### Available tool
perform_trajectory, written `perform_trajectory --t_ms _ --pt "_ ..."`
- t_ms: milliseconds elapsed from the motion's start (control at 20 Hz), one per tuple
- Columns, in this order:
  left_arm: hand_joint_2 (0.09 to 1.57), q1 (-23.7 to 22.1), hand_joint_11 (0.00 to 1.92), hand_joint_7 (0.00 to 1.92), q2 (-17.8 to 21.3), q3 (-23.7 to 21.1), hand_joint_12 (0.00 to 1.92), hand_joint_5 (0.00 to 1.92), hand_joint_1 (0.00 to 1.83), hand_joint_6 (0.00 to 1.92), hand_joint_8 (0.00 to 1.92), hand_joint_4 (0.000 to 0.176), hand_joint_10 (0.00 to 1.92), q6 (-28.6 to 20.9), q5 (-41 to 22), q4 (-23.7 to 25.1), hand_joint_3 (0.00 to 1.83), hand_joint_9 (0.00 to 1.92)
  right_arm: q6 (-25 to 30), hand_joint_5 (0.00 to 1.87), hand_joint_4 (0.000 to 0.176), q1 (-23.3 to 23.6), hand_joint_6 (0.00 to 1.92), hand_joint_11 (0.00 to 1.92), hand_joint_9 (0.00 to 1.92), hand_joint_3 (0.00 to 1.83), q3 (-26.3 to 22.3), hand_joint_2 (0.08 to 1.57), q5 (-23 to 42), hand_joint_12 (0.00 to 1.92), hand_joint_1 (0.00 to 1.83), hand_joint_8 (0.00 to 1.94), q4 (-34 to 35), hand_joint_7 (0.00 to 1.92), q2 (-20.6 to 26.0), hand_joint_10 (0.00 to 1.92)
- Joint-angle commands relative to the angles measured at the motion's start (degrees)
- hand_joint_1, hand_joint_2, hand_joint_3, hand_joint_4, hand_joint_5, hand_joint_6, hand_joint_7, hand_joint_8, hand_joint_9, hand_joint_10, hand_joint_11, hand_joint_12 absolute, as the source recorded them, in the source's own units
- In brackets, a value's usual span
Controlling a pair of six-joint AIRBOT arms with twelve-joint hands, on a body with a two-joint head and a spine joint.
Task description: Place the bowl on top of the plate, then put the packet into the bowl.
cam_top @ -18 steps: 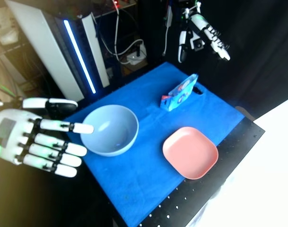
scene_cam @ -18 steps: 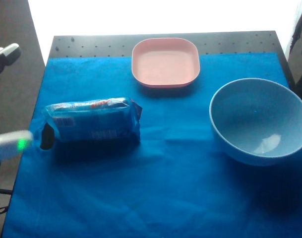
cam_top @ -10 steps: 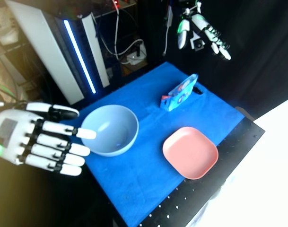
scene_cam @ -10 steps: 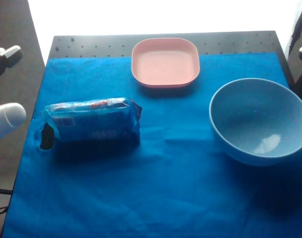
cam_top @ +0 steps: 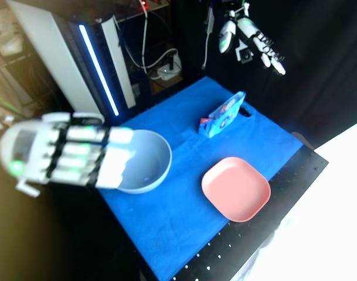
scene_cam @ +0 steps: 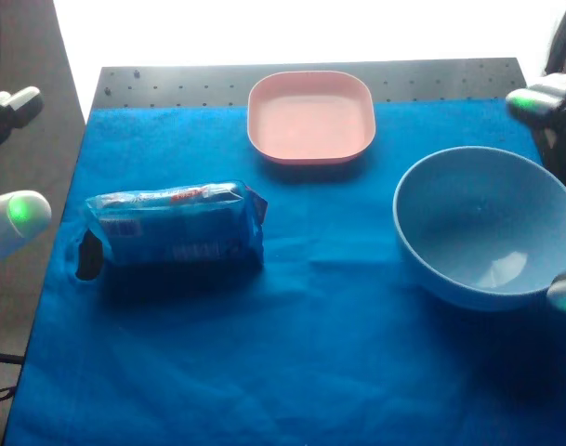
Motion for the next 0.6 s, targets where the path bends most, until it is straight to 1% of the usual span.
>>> perform_trajectory --t_ms 0,50,100,150,200,250,300,350,400,450,500,550 --pt "1.15 -0.3 0.0 0.0 -0.2 0.3 0.0 0.03 0.0 0.0 0.0 0.135 0.0 -0.3 -6.7 -0.1 0.0 0.0 0.2 0.06 0.12 1.3 0.0 0.0 0.11 0.0 0.0 0.82 4.0 0.33 0.51 0.0 0.1 0.09 0.1 0.0" --pt "1.15 -0.3 0.0 0.0 -0.2 0.3 0.0 0.03 0.0 0.0 0.0 0.136 0.0 -0.3 -6.7 -0.1 0.0 0.0 0.2 0.08 0.106 2.0 0.0 0.0 0.02 0.0 0.0 0.83 2.4 0.07 0.63 0.01 -1.5 0.03 0.1 0.0" --pt "1.14 -0.3 0.0 0.0 -0.2 0.3 0.0 0.02 0.0 0.0 0.0 0.142 0.0 -0.4 -6.7 -0.1 0.0 0.0 0.2 0.09 0.142 2.9 0.01 0.07 0.04 0.0 0.0 0.82 0.5 0.03 0.6 0.01 -3.1 0.05 0.1 0.01" --pt "1.14 -0.3 0.0 0.0 -0.1 0.3 0.0 0.02 0.0 0.0 0.0 0.142 0.0 -0.4 -6.7 -0.1 0.0 0.0 0.2 0.09 0.142 3.6 0.01 0.07 0.04 0.0 0.1 0.82 -1.1 0.03 0.6 0.01 -4.4 0.05 0.1 0.01" --pt "1.15 -0.3 0.0 0.0 -0.1 0.3 0.0 0.02 0.0 0.0 0.0 0.138 0.0 -0.4 -6.7 -0.1 0.0 0.0 0.2 0.1 0.145 4.8 0.01 0.09 0.05 0.0 0.3 0.81 -4.2 0.04 0.59 0.01 -6.7 0.05 0.2 0.01" --pt "1.15 -0.3 0.0 0.0 -0.1 0.3 0.0 0.02 0.0 0.0 0.0 0.141 0.0 -0.4 -6.6 -0.1 0.0 0.0 0.2 0.09 0.169 5.6 0.0 0.04 0.03 0.0 0.5 0.8 -6.4 0.02 0.57 0.01 -8.1 0.05 0.2 0.0" --pt "1.15 -0.3 0.0 0.0 -0.1 0.3 0.0 0.03 0.0 0.0 0.0 0.14 0.0 -0.5 -6.6 -0.1 0.0 0.0 0.2 0.07 0.167 6.6 0.0 0.03 0.02 0.0 0.9 0.81 -9.0 0.01 0.55 0.0 -9.5 0.03 0.2 0.0" --pt "1.15 -0.3 0.0 0.0 -0.2 0.3 0.0 0.03 0.0 0.0 0.0 0.144 0.0 -0.5 -6.6 -0.1 0.0 0.0 0.2 0.06 0.157 7.9 0.0 0.02 0.01 0.0 1.2 0.82 -12.0 0.01 0.54 0.0 -11.5 0.01 0.1 0.0" --pt "1.15 -0.3 0.0 0.0 -0.2 0.3 0.0 0.02 0.0 0.0 0.0 0.138 0.0 -0.6 -6.6 -0.1 0.0 0.0 0.2 0.06 0.139 9.3 0.0 0.03 0.01 0.0 1.4 0.83 -14.6 0.01 0.52 0.0 -13.6 0.0 0.1 0.0" --pt "1.16 -0.3 0.0 0.0 -0.2 0.3 0.0 0.02 0.0 0.0 0.0 0.147 0.0 -0.6 -6.5 -0.1 0.0 0.0 0.2 0.03 0.151 10.1 0.0 0.03 0.01 0.0 1.5 0.83 -16.0 0.01 0.51 0.0 -14.8 0.0 0.1 0.0" --pt "1.16 -0.3 0.0 0.0 -0.2 0.3 0.0 0.02 0.0 0.0 0.0 0.14 0.0 -0.6 -6.5 -0.1 0.01 0.0 0.2 0.03 0.154 11.1 0.0 0.04 0.02 0.01 1.7 0.85 -17.6 0.02 0.5 0.0 -16.2 0.01 0.1 0.01" --pt "1.16 -0.3 0.0 0.0 -0.2 0.3 0.0 0.02 0.0 0.0 0.0 0.143 0.0 -0.6 -6.4 -0.1 0.0 0.0 0.2 0.05 0.144 11.9 0.01 0.04 0.02 0.02 1.9 0.86 -18.8 0.02 0.51 0.01 -17.3 0.02 0.1 0.0"
